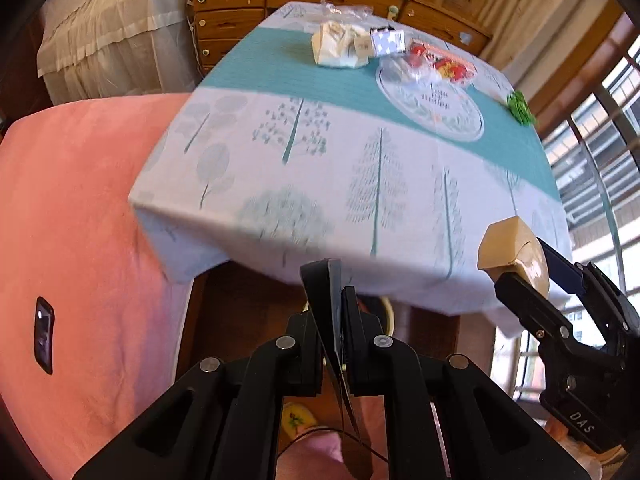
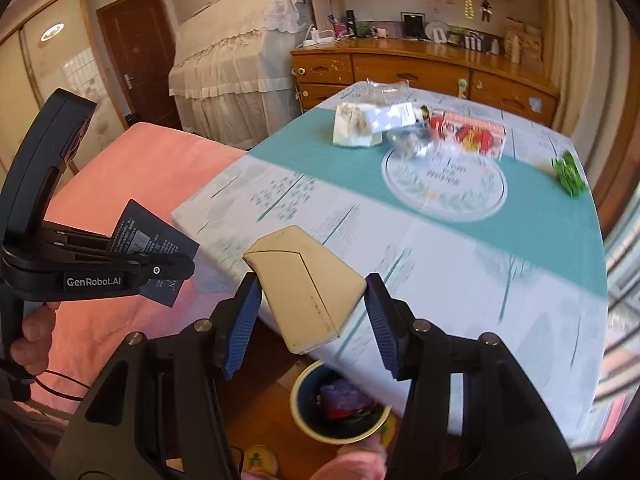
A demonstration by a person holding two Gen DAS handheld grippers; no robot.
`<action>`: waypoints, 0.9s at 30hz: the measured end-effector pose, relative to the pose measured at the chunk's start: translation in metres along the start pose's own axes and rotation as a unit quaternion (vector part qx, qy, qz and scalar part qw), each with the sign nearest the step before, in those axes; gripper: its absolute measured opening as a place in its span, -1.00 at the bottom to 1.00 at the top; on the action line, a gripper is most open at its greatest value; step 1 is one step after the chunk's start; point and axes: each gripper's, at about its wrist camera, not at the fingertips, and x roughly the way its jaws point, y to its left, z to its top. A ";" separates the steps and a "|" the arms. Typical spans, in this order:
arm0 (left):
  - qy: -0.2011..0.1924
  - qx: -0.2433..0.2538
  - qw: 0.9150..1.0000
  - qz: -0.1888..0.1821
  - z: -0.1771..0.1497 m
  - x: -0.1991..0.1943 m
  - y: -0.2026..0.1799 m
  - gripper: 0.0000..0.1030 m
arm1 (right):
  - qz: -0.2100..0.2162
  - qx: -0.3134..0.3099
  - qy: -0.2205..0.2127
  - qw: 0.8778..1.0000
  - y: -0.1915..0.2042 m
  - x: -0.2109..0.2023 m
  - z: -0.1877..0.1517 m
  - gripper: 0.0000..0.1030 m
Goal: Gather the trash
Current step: 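Carry the beige cardboard piece over the bin with the right tool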
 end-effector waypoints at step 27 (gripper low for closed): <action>0.131 0.033 0.989 -0.060 -0.129 0.337 -0.018 -0.83 | -0.080 0.137 0.191 0.969 -0.057 0.207 -0.316 -0.03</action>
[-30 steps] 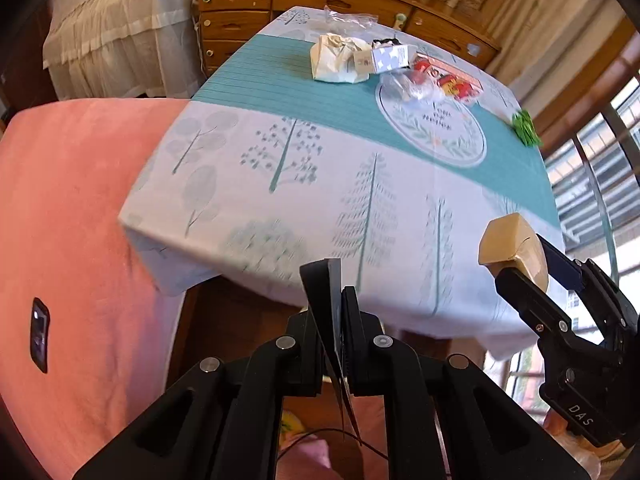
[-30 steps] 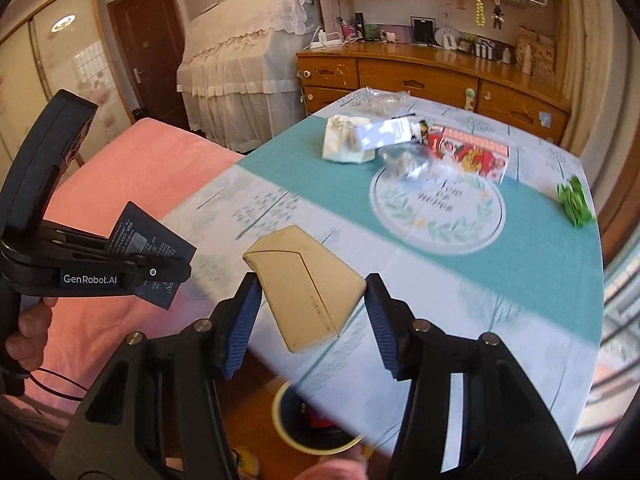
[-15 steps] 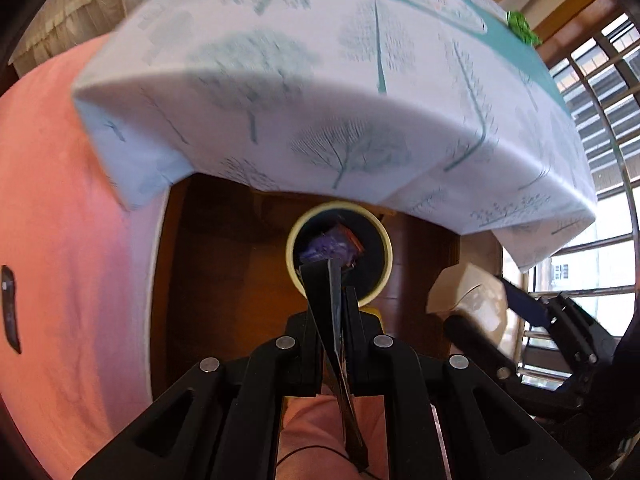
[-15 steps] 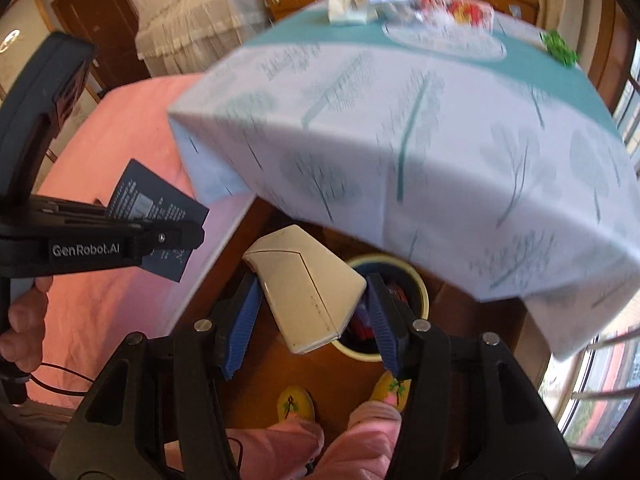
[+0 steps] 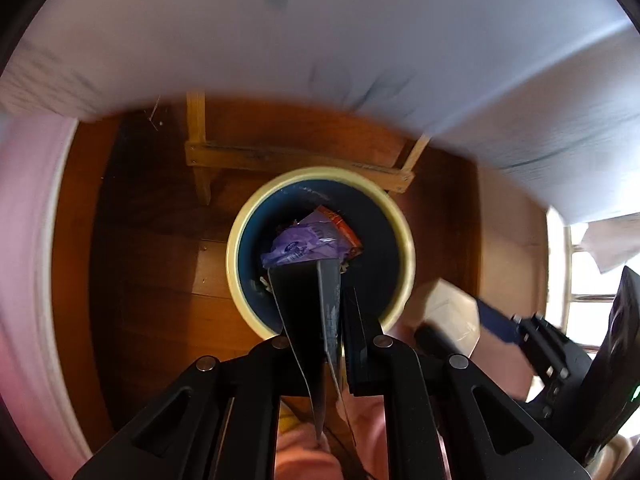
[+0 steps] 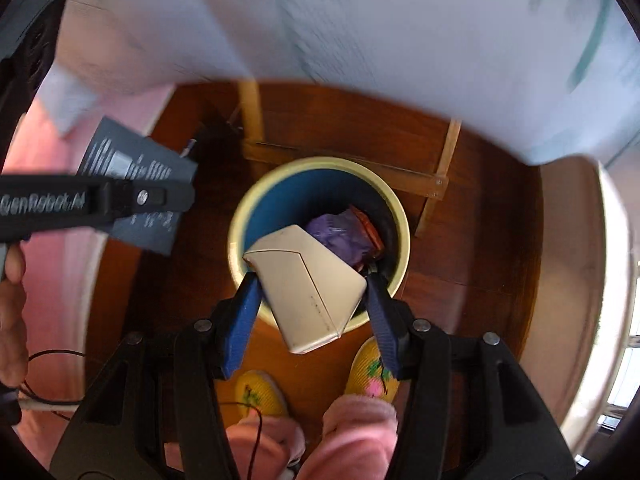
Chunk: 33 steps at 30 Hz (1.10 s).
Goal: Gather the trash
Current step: 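Carry the beige cardboard piece over the bin with the right tool, then open the right tool to drop the cardboard into the bin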
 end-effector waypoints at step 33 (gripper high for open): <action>-0.076 -0.061 0.992 0.084 -0.013 0.004 0.059 0.05 | -0.028 -0.090 -0.006 0.996 0.012 0.112 0.045 0.14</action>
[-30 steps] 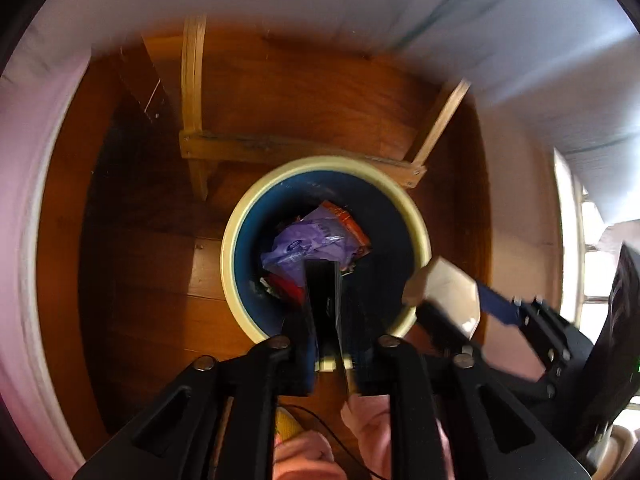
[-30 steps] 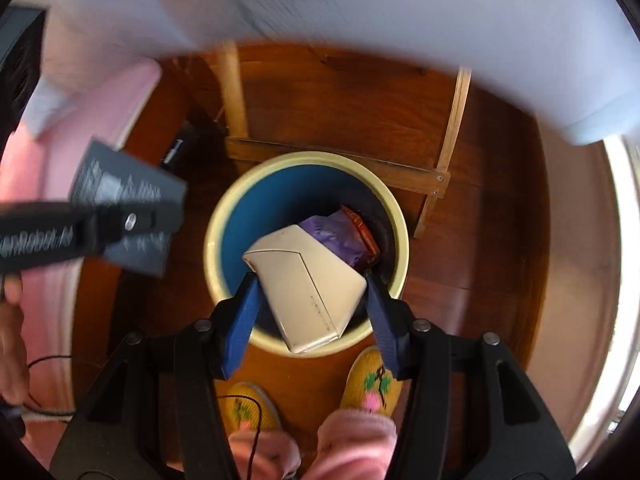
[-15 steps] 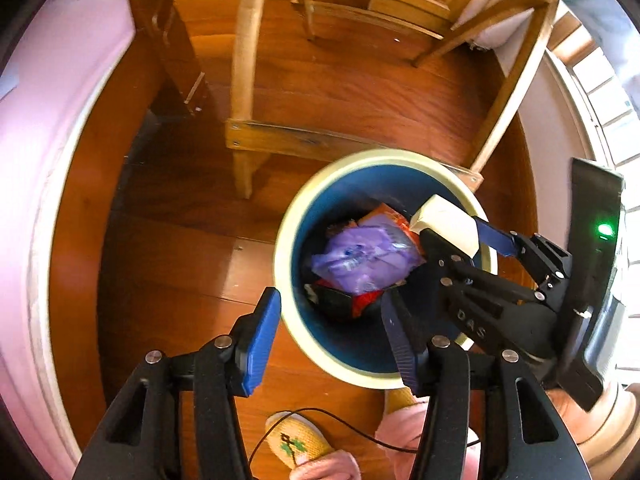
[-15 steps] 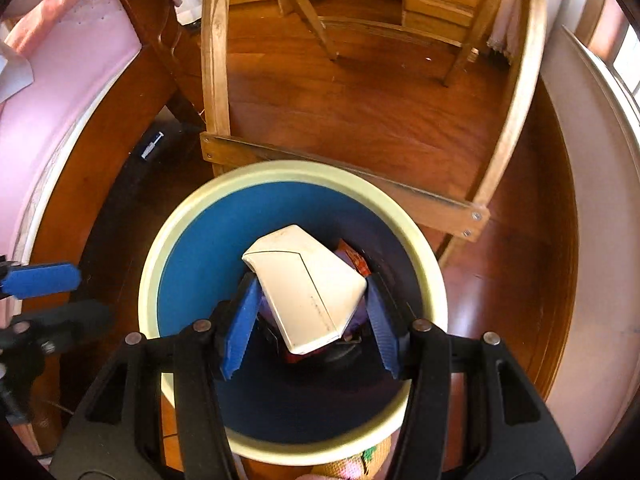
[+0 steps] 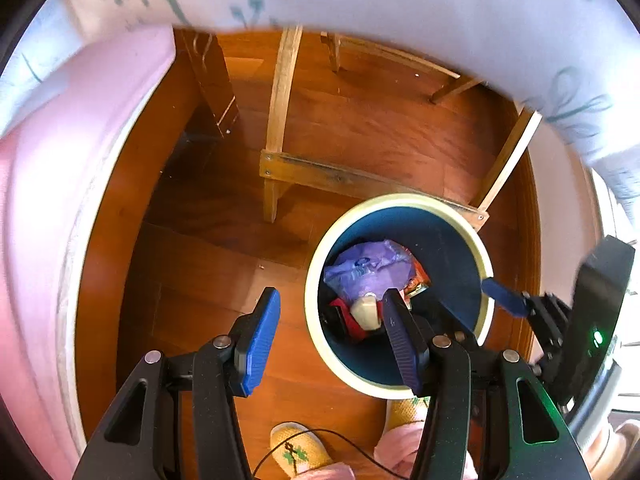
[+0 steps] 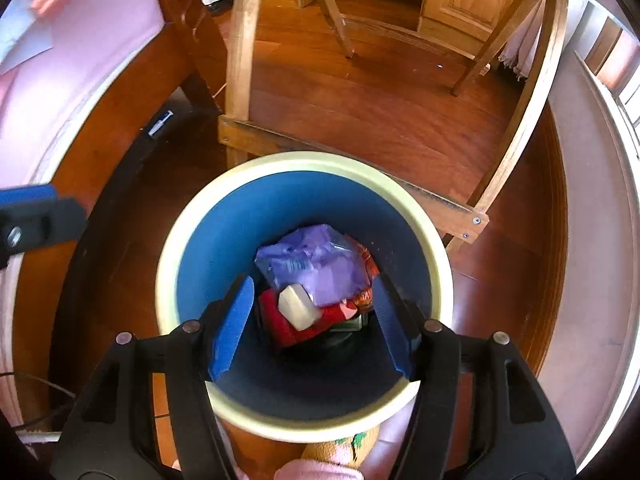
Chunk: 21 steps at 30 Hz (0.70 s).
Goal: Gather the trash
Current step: 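Open the right tool to drop the cardboard into the bin, then move both tools back over the table toward the carton and green paper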
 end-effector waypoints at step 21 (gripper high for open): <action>-0.067 0.042 0.997 -0.018 0.056 -0.295 -0.028 0.05 | 0.004 0.062 -0.099 0.993 0.018 -0.340 0.075 0.14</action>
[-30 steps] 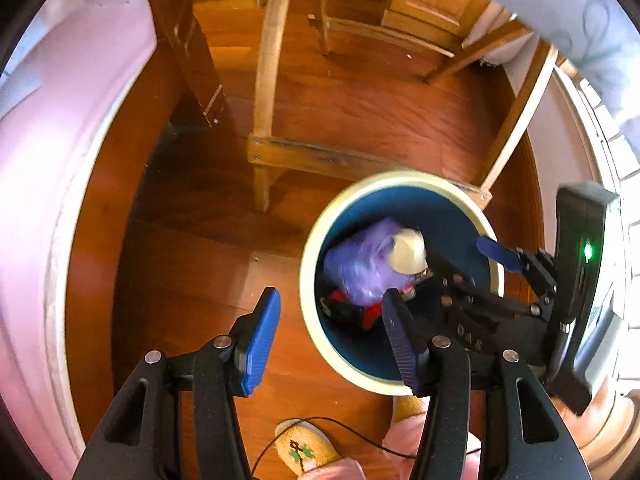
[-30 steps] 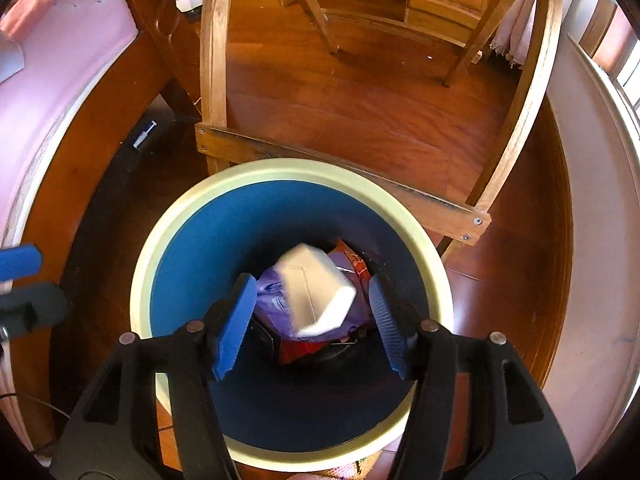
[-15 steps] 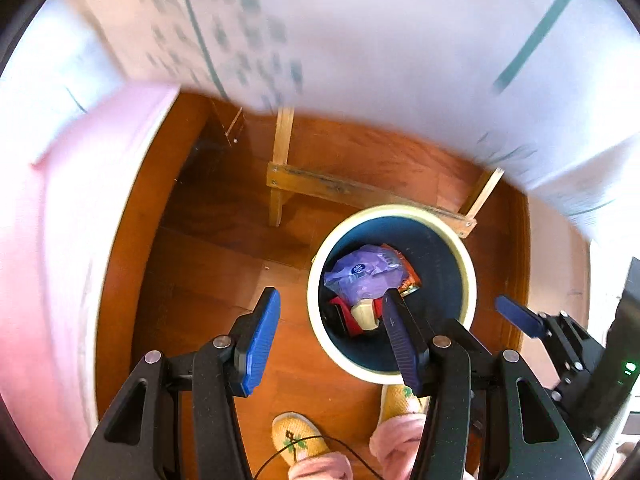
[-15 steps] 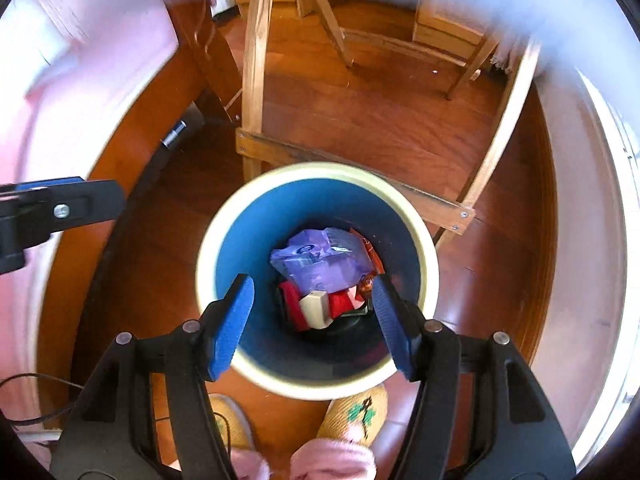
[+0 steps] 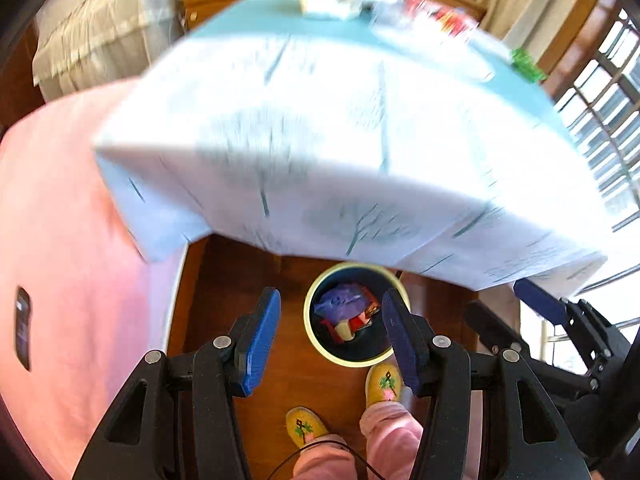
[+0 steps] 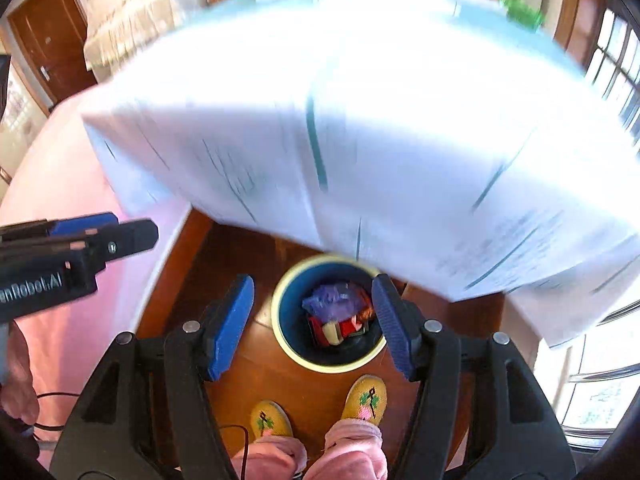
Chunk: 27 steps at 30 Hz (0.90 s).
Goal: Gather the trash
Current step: 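Move both tools back over the table toward the carton and green paper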
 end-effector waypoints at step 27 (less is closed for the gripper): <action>-0.104 0.054 0.993 -0.024 0.112 -0.211 -0.042 0.05 | -0.068 0.025 -0.194 0.978 -0.011 -0.253 0.123 0.14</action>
